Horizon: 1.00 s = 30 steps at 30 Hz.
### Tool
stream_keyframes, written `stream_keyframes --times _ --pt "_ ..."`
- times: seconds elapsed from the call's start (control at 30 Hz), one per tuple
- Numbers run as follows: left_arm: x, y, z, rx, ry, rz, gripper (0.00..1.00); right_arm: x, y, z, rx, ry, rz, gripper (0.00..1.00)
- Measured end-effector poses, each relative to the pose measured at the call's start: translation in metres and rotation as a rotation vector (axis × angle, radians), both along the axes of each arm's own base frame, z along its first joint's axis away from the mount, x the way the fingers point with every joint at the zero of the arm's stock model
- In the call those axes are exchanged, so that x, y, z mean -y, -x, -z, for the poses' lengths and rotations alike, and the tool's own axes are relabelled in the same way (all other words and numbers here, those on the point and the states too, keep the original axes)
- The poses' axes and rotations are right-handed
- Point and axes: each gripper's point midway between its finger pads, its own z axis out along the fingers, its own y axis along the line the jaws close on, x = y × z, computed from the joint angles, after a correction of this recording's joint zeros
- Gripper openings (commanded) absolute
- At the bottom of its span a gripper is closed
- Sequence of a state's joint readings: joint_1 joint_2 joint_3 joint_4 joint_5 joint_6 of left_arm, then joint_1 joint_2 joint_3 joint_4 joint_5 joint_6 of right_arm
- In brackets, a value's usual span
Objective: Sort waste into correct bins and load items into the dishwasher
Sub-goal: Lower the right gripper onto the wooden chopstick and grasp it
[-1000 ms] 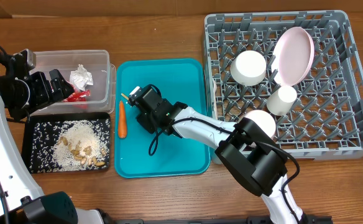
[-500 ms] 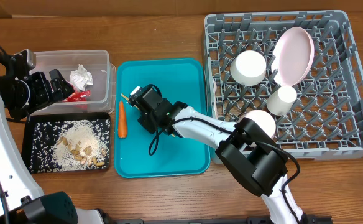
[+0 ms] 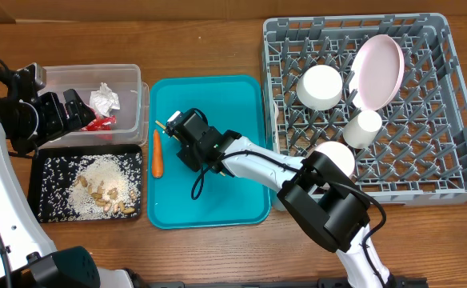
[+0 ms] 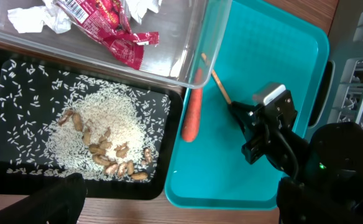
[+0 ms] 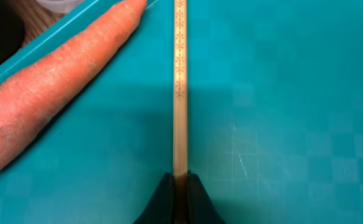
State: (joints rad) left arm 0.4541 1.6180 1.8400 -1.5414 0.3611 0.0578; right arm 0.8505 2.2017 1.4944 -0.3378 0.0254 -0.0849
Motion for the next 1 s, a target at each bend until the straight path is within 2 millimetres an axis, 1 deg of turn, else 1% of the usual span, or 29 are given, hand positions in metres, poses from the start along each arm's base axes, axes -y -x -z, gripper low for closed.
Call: stream_keyframes --times 0.23,0.43,0.7,1.0 --pt "0.000 0.000 0.000 0.000 0.000 0.000 1.00 0.006 0.006 -0.003 -0.032 0.016 0.017 0.04" --pt "0.000 0.000 0.000 0.000 0.000 0.000 1.00 0.011 0.006 -0.006 -0.053 0.011 0.053 0.04" --pt "0.000 0.000 0.000 0.000 0.000 0.000 1.00 0.013 0.008 -0.025 -0.057 -0.010 0.077 0.04" --pt "0.000 0.000 0.000 0.000 0.000 0.000 1.00 0.016 0.008 -0.032 -0.084 -0.034 0.134 0.04"
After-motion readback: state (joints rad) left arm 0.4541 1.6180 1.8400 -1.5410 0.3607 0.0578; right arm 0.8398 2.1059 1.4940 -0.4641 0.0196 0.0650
